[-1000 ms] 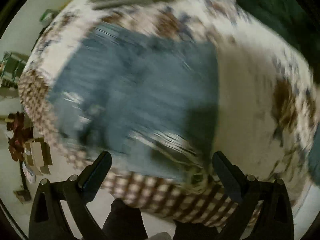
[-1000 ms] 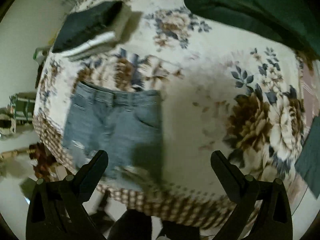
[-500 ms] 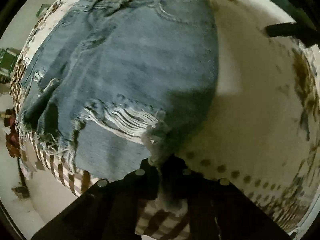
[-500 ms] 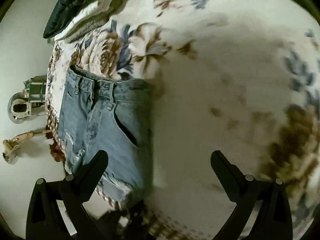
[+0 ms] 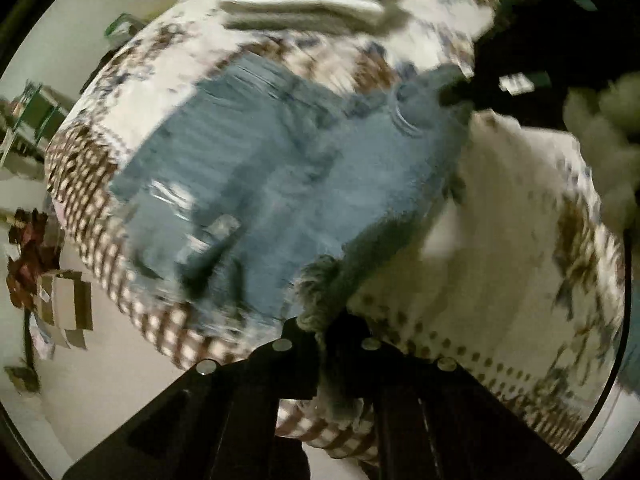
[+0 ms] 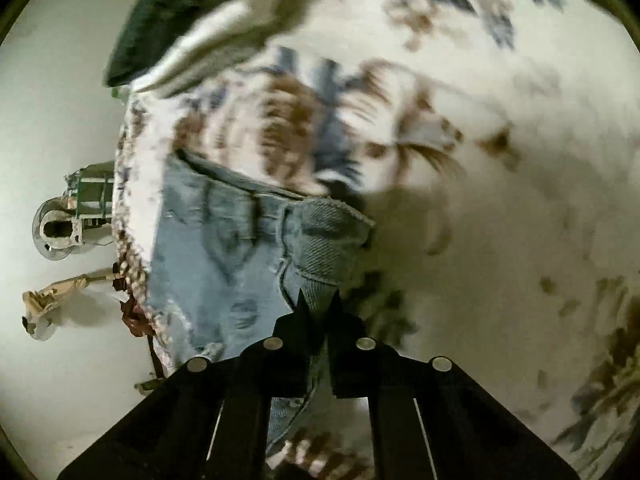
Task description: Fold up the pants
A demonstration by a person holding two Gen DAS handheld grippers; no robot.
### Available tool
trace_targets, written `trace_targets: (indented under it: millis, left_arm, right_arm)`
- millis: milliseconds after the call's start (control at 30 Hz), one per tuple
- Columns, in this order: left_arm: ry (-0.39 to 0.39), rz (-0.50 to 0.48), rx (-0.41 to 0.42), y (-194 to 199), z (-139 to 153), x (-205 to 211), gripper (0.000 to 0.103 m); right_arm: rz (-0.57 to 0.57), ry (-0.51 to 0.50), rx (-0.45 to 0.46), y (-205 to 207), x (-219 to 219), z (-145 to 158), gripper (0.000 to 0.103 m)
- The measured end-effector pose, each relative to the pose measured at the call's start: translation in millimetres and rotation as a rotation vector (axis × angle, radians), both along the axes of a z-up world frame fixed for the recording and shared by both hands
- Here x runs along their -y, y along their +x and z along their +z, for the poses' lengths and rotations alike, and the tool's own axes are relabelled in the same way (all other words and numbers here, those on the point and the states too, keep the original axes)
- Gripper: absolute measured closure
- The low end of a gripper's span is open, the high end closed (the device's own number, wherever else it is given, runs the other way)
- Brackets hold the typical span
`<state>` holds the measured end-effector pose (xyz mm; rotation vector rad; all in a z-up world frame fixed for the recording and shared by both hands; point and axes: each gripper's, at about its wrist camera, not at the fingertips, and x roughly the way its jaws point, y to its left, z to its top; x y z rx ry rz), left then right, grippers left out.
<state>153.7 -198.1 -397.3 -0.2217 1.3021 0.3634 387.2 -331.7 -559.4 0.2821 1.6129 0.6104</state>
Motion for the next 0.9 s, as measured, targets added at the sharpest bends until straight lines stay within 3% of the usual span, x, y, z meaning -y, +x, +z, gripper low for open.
trace_targets:
  millis: [200,333,567,800,900]
  left_arm:
    - [-0.061,0.160,0.085,-8.2,23.6,-62.7,0.100]
    - [-0.091,0.246,0.108,-5.0,16.8,-134.8,0.100]
    - [-0.103,0.364,0.083,9.9,-40.8,-240.6,0.099]
    - [-0.163,0.462,0.039,6.9,-88.9,-283.8,0.095]
    - [-0.252,0.563,0.102,-10.2,-86.2,-296.1,0.094]
  right_arm:
    - [0.038,0.008,0.057,0.4,-82.4,67.9,0.097]
    - [0.082,-0.010,0.094,7.3,-158.5,83.5,0.097]
    - [0.148,-0.123,0.110,23.4,-275.2,46.2,0.097]
    - [0.247,-0.253,0.106,25.6,-339.0,-6.7,0.096]
    - [0.259,-0.264,0.066,27.4,-349.1,-20.4,0.087]
